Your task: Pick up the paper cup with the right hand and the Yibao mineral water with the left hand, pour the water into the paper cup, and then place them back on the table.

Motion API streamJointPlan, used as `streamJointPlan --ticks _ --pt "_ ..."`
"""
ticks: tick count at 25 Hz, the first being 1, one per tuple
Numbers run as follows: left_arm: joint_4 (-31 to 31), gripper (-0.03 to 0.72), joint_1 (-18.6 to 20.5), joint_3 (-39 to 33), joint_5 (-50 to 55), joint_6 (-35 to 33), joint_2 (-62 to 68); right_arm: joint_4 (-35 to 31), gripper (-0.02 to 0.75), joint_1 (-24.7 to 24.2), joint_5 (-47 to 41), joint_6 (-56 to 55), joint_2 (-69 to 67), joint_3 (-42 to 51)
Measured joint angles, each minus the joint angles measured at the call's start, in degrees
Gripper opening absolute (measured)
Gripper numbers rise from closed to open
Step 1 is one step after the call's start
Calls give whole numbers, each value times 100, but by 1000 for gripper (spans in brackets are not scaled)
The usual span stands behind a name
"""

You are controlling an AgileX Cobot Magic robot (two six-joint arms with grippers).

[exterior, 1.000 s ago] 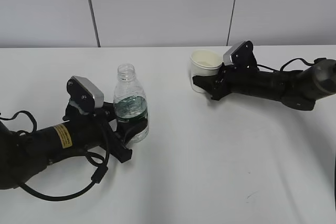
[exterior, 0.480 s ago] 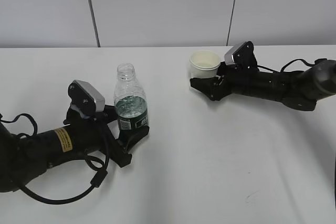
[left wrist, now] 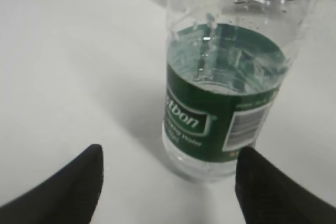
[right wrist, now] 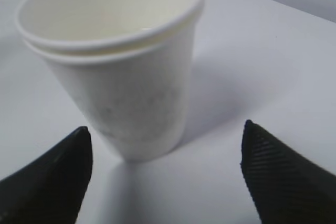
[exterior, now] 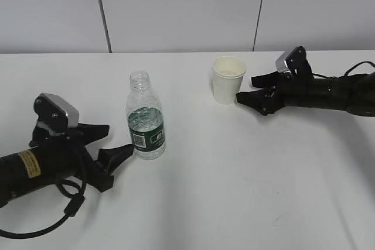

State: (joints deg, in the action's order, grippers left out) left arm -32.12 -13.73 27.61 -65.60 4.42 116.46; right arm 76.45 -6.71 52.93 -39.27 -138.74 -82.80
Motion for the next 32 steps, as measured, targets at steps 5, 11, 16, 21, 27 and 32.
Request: streamJointPlan --ticks 5,11,16,21,27,32 --pt "107 486 401 -355 -5 -171 -122 164 648 -362 -3 -23 34 0" --pt "1332 486 755 -408 4 -800 -122 164 629 -709 -254 -23 34 0" --pt "2045 486 935 -408 4 -1091 -122 77 614 -820 -624 -23 34 -62" --pt "2339 486 1004 -408 4 -1119 -122 -696 608 -865 -1172 -23 34 -132" --pt "2387 486 1004 -408 4 -1150 -122 -1689 607 -971 -1495 -23 34 -132" --pt "2543 486 1004 -408 4 -1184 -122 -3100 602 -1073 -1799 -34 34 -132"
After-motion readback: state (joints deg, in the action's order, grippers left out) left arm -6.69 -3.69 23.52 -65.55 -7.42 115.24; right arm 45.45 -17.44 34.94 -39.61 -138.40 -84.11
